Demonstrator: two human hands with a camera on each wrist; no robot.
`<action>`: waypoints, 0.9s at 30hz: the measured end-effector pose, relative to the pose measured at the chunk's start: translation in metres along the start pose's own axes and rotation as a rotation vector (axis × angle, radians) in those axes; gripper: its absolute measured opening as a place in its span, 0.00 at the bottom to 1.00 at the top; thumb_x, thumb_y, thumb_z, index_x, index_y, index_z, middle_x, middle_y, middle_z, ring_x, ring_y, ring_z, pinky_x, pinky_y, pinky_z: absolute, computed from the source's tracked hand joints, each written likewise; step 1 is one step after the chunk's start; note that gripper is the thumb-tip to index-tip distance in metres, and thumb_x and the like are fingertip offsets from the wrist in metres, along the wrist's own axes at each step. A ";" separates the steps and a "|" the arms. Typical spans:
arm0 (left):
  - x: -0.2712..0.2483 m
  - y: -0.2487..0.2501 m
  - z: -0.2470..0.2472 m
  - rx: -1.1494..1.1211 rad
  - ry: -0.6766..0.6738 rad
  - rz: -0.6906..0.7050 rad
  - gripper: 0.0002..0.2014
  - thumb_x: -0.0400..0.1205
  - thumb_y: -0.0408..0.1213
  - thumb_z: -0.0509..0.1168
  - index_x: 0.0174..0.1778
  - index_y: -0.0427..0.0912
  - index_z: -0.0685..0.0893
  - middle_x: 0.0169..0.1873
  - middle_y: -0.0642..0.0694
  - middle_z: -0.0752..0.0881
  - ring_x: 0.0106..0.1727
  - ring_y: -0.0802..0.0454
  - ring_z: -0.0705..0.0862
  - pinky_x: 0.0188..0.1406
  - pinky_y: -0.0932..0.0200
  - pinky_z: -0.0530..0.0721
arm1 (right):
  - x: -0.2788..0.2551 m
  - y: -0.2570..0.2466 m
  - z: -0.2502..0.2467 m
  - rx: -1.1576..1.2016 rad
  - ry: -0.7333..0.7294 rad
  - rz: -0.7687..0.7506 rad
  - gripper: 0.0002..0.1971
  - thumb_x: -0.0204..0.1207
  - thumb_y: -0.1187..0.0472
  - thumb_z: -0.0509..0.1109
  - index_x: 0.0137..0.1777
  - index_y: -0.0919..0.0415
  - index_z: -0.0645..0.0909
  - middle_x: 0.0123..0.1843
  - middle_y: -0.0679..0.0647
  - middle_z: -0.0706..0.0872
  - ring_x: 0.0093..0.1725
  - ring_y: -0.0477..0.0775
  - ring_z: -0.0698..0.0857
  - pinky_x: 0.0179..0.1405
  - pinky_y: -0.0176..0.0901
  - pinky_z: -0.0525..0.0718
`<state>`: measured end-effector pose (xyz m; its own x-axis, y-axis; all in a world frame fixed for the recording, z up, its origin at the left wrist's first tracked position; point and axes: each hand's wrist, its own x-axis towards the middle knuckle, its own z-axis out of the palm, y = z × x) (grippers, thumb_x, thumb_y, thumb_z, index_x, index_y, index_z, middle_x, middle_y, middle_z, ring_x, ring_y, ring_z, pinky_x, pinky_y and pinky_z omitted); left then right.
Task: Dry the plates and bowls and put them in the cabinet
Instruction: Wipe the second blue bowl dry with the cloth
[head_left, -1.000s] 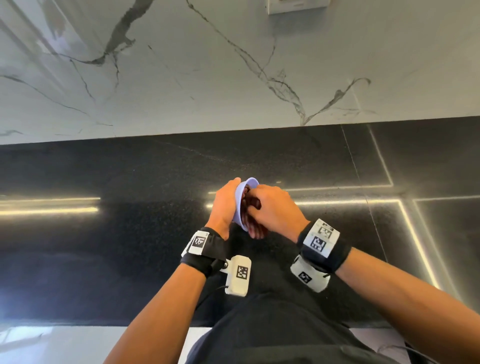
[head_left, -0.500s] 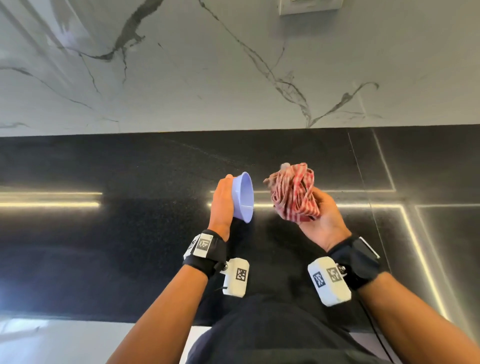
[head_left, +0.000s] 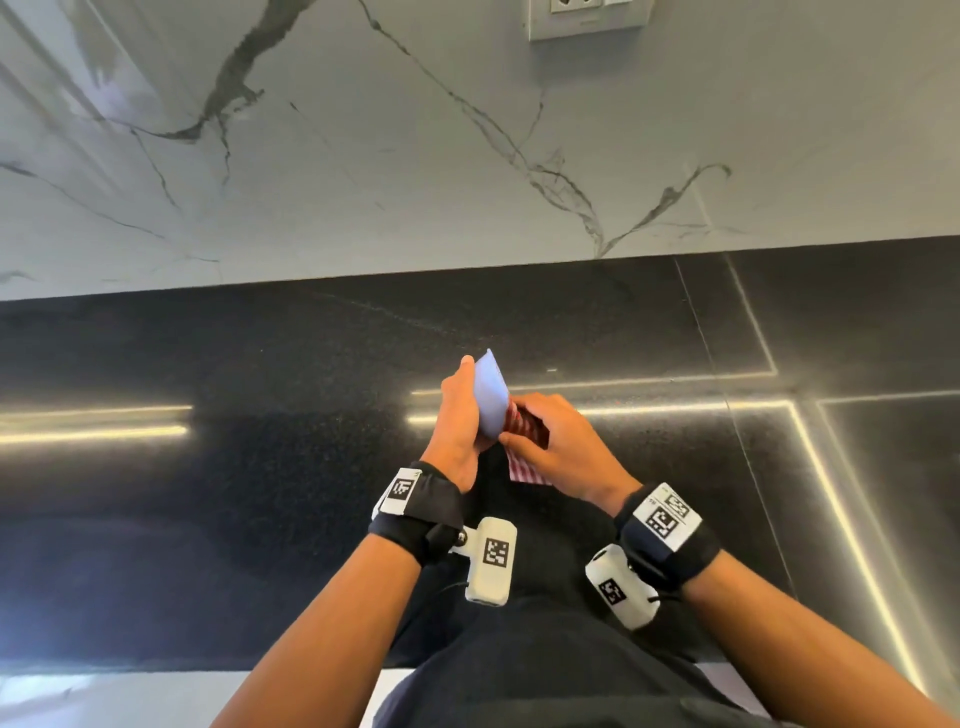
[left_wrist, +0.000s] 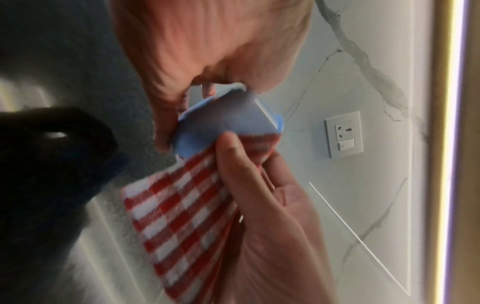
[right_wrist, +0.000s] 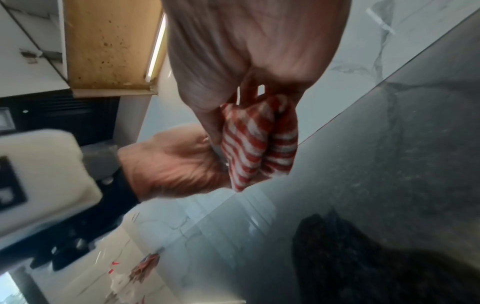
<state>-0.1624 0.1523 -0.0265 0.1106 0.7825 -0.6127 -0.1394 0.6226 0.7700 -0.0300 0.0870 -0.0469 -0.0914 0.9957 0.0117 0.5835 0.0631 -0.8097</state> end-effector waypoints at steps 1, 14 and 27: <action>0.000 0.001 -0.003 0.007 -0.016 0.011 0.25 0.90 0.57 0.54 0.81 0.48 0.68 0.51 0.46 0.83 0.50 0.50 0.85 0.47 0.51 0.86 | 0.002 0.000 -0.004 -0.018 -0.017 0.009 0.18 0.82 0.53 0.73 0.70 0.54 0.80 0.60 0.44 0.82 0.59 0.45 0.77 0.58 0.37 0.71; -0.005 0.036 -0.046 0.707 -0.481 0.450 0.06 0.83 0.34 0.73 0.42 0.41 0.84 0.37 0.48 0.85 0.40 0.57 0.82 0.41 0.66 0.79 | 0.025 0.016 -0.095 0.160 0.069 0.056 0.16 0.77 0.61 0.79 0.63 0.55 0.83 0.54 0.48 0.89 0.49 0.38 0.86 0.55 0.35 0.82; -0.015 0.008 -0.029 0.262 -0.504 0.244 0.24 0.77 0.28 0.76 0.65 0.24 0.75 0.56 0.32 0.88 0.60 0.36 0.87 0.64 0.37 0.84 | -0.014 -0.001 -0.030 -0.084 0.281 -0.288 0.21 0.82 0.61 0.74 0.73 0.50 0.77 0.78 0.39 0.75 0.76 0.41 0.71 0.77 0.42 0.71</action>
<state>-0.1939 0.1460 -0.0160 0.5660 0.7666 -0.3033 0.0198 0.3552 0.9346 -0.0052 0.0750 -0.0284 -0.0438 0.9155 0.3999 0.6315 0.3356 -0.6990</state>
